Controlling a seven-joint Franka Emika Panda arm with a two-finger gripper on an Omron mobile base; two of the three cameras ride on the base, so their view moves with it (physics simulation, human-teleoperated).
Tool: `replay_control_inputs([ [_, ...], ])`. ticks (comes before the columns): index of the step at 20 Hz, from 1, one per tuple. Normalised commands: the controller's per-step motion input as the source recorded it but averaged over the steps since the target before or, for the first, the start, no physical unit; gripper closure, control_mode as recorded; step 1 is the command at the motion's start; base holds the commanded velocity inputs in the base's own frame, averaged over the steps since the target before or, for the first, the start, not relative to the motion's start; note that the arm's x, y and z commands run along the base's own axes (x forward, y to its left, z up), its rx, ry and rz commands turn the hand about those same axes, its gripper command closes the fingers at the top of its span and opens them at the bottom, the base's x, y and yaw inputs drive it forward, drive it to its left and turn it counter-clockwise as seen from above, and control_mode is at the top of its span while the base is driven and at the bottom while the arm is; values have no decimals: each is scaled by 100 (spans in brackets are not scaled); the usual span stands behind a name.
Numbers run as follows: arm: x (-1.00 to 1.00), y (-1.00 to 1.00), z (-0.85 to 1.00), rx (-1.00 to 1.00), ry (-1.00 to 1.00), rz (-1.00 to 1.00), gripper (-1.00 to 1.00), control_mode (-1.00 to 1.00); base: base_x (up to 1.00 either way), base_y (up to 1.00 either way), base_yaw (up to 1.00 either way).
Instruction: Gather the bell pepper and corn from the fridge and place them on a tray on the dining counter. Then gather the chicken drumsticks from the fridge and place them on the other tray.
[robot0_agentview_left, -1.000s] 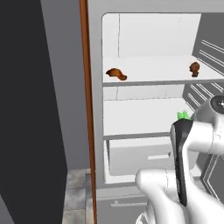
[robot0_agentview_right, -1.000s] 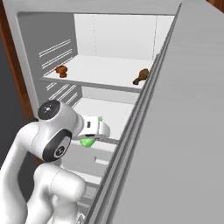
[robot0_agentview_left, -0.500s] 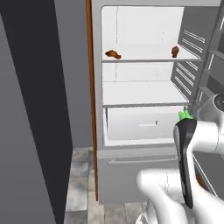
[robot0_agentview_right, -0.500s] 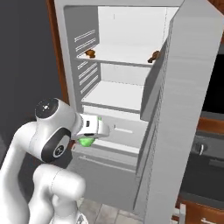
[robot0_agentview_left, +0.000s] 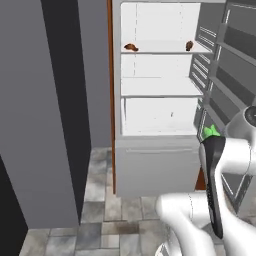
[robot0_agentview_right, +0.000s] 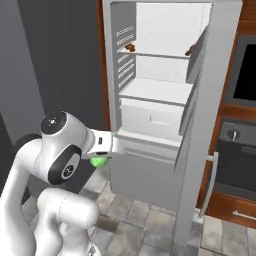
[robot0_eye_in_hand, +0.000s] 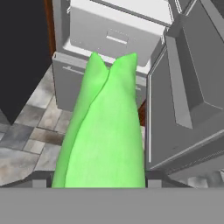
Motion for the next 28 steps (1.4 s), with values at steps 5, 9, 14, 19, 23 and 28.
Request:
replay_control_inputs([
  [5,0,0,0,0,0,0,100,100,-100,0,0],
  [9,0,0,0,0,0,0,100,100,-100,0,-15],
  [14,0,0,0,0,0,0,100,100,-100,0,-51],
  [19,0,0,0,0,0,0,100,100,-92,0,-68],
  [23,0,0,0,0,0,0,100,100,-99,0,-67],
  [28,0,0,0,0,0,0,100,100,-100,0,-57],
])
